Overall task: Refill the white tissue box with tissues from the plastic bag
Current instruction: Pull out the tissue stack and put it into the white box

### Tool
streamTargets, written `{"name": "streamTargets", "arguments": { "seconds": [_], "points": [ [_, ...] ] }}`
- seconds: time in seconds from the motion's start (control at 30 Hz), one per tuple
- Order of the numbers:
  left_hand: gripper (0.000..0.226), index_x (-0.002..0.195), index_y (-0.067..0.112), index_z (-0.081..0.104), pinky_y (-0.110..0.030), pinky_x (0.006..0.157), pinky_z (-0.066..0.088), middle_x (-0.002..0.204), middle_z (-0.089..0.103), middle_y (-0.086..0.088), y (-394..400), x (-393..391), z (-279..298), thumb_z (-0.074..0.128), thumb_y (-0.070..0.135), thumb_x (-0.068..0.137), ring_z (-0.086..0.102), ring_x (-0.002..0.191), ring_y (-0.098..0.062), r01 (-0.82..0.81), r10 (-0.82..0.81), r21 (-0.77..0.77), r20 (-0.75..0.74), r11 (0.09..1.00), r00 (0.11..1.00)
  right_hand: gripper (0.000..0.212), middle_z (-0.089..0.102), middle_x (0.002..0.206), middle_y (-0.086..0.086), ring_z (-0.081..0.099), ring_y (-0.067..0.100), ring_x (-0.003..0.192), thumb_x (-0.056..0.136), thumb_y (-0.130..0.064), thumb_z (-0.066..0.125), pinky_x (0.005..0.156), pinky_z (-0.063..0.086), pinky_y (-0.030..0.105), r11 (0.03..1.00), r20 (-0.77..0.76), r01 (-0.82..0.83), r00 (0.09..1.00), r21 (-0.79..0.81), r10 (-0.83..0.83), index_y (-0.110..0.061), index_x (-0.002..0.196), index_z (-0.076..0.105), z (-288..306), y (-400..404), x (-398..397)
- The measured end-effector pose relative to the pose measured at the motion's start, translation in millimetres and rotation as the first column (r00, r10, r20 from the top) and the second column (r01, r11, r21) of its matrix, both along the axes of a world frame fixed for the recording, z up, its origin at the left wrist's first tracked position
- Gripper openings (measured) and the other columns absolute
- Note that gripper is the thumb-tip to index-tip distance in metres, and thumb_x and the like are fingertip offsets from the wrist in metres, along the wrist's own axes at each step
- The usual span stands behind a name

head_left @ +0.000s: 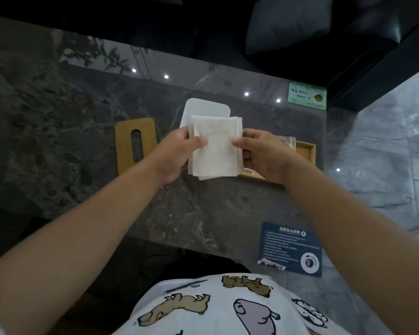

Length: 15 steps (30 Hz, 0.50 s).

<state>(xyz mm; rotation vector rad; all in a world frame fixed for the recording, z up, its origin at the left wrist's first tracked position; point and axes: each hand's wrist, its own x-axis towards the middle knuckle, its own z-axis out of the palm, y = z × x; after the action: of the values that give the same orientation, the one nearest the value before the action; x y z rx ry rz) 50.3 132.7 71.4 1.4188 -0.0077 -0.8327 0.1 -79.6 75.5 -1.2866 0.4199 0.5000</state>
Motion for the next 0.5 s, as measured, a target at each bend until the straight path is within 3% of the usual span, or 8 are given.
{"name": "streamTargets", "arguments": {
  "seconds": [0.17, 0.3, 0.5],
  "points": [
    [0.027, 0.119, 0.011, 0.062, -0.048, 0.091, 0.055, 0.115, 0.07, -0.005, 7.8, 29.8, -10.4, 0.061, 0.018, 0.094, 0.068, 0.103, -0.022, -0.034, 0.008, 0.237, 0.109, 0.971, 0.994, 0.012, 0.079, 0.09, 0.004, 0.075, 0.024, 0.086, 0.091, -0.005, 0.065, 0.066, 0.061, 0.033, 0.987, -0.04, 0.1, 0.994, -0.129, -0.106, -0.009, 0.102, 0.068, -17.4, 21.7, 22.7],
    [0.021, 0.111, 0.011, 0.065, -0.044, 0.088, 0.056, 0.107, 0.071, -0.003, 7.3, 51.1, -23.6, 0.063, 0.021, 0.092, 0.068, 0.098, -0.02, -0.072, -0.002, 0.37, 0.197, 0.926, 0.98, 0.01, 0.076, 0.095, 0.009, 0.075, 0.024, 0.083, 0.089, -0.004, 0.064, 0.068, 0.061, 0.036, 0.943, -0.068, 0.146, 0.982, -0.298, -0.173, -0.01, 0.096, 0.068, -26.9, 34.4, 40.1],
    [0.018, 0.111, 0.014, 0.063, -0.036, 0.075, 0.059, 0.109, 0.073, -0.006, 9.3, 67.8, -35.7, 0.058, 0.02, 0.096, 0.07, 0.1, -0.025, 0.016, -0.01, 0.147, -0.041, 0.989, 0.999, 0.008, 0.074, 0.101, 0.007, 0.073, 0.025, 0.09, 0.092, -0.008, 0.063, 0.073, 0.062, 0.038, 0.942, -0.076, 0.189, 0.973, -0.276, -0.218, -0.013, 0.098, 0.067, -26.7, 42.9, 55.5]
  ]
}}
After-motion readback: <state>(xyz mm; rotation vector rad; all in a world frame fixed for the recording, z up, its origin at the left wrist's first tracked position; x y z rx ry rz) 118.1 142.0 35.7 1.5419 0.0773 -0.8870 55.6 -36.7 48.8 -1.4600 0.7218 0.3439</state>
